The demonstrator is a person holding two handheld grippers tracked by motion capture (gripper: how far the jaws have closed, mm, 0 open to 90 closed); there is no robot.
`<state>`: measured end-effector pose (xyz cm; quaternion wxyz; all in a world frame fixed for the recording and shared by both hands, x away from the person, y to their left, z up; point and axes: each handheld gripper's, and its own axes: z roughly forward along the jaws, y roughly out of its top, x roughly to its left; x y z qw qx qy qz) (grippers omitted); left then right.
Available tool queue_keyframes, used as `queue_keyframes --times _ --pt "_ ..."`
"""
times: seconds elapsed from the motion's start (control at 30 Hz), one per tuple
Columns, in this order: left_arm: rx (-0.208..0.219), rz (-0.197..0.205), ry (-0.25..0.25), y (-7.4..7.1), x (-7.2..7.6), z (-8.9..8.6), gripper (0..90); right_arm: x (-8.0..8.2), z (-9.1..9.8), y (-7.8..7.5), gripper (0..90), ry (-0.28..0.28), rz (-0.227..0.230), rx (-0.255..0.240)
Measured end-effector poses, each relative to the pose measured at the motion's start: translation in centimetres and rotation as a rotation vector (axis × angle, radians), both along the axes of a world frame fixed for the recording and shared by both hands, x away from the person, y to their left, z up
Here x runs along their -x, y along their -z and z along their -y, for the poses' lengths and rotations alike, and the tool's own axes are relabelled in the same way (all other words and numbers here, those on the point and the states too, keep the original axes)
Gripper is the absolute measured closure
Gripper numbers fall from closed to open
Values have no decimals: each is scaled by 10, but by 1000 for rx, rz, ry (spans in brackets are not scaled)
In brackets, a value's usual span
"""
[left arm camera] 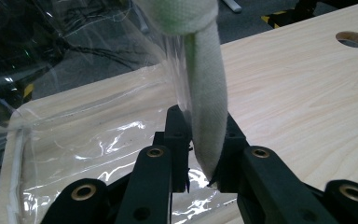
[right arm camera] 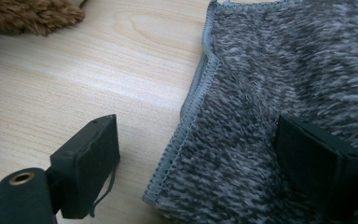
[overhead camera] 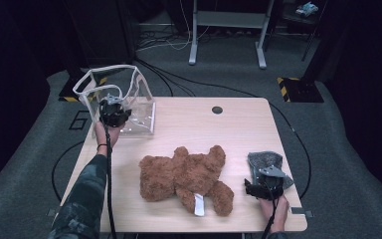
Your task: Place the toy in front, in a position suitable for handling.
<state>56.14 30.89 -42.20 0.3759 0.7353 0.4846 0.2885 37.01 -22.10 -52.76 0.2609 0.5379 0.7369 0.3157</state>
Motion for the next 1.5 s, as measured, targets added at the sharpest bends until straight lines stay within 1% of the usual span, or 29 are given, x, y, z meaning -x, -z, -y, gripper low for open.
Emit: queue_keyframes --times 0.07,0.1,0.17,0.2,0.23,0.3,0.33,0.37,0.4,0.43,0.47,0.53,0.6,0.63,0.73,0.8,0.83,0.9,0.93,1.07,1.13,1.17,1.2,1.23,1.3,1.37,1.43,1.47,1.5 --pt "5 7 -10 0 -2 1 790 0 0 0 137 0 0 0" --pt "1 -2 -9 -1 -2 1 789 0 0 0 137 -1 0 1" --pt "-5 0 -9 -1 -2 3 786 0 0 0 137 -3 0 -1" --pt "-5 -9 -7 -2 -1 3 781 0 0 0 137 -2 0 -2" --pt "3 -4 -2 -1 -1 5 773 0 0 0 137 -1 -2 -3" --pt "-5 -24 6 -1 1 6 745 0 0 0 138 -1 -1 -5" --pt "10 -41 12 0 1 7 705 0 0 0 138 1 -3 -6" --pt "0 -43 9 0 1 8 665 0 0 0 139 -1 -1 -4" --pt "0 -43 9 0 1 8 613 0 0 0 139 -1 -1 -4" --pt "7 -53 -7 0 4 9 549 0 0 0 138 0 -2 -5" --pt "15 -52 -19 -1 5 9 516 0 0 0 138 0 -2 -5" --pt "30 -68 -21 -4 9 7 420 0 0 0 138 -1 -2 -4" --pt "38 -74 -18 -5 11 5 355 0 0 0 138 0 -2 -5" --pt "43 -83 -12 -8 15 3 320 0 0 0 138 -1 -3 -4" --pt "61 -96 -9 -11 22 -1 258 0 0 0 139 0 -2 -7" --pt "70 -105 -16 -12 28 -4 233 0 1 0 139 0 -2 -8" --pt "70 -105 -16 -12 28 -4 223 0 1 0 139 0 -2 -10" --pt "80 -107 -6 -13 37 -8 187 0 1 0 139 1 -2 -13" --pt "78 -113 -5 -13 40 -9 179 0 1 0 138 1 -3 -14" --pt "94 -135 8 -10 53 -12 149 0 1 -1 132 -2 -6 -16" --pt "100 -146 15 -6 60 -12 146 0 3 -2 130 -6 -13 -30" --pt "102 -145 13 -5 62 -12 144 0 4 -2 130 -5 -12 -45" --pt "95 -154 16 -3 65 -11 142 0 5 -2 130 -8 -12 -55" --pt "101 -158 19 -1 68 -11 135 1 7 -3 130 -3 -6 -69" --pt "98 -171 27 1 73 -10 122 3 8 -4 121 6 -7 -103" --pt "88 -180 36 2 77 -10 106 4 7 -6 111 -3 -11 -92" --pt "92 -181 35 2 82 -8 93 6 5 -9 98 -13 -17 -92" --pt "86 -194 46 2 85 -8 86 6 5 -11 96 -20 -20 -92" --pt "97 -195 46 2 88 -7 81 7 4 -13 90 -28 -32 -92"
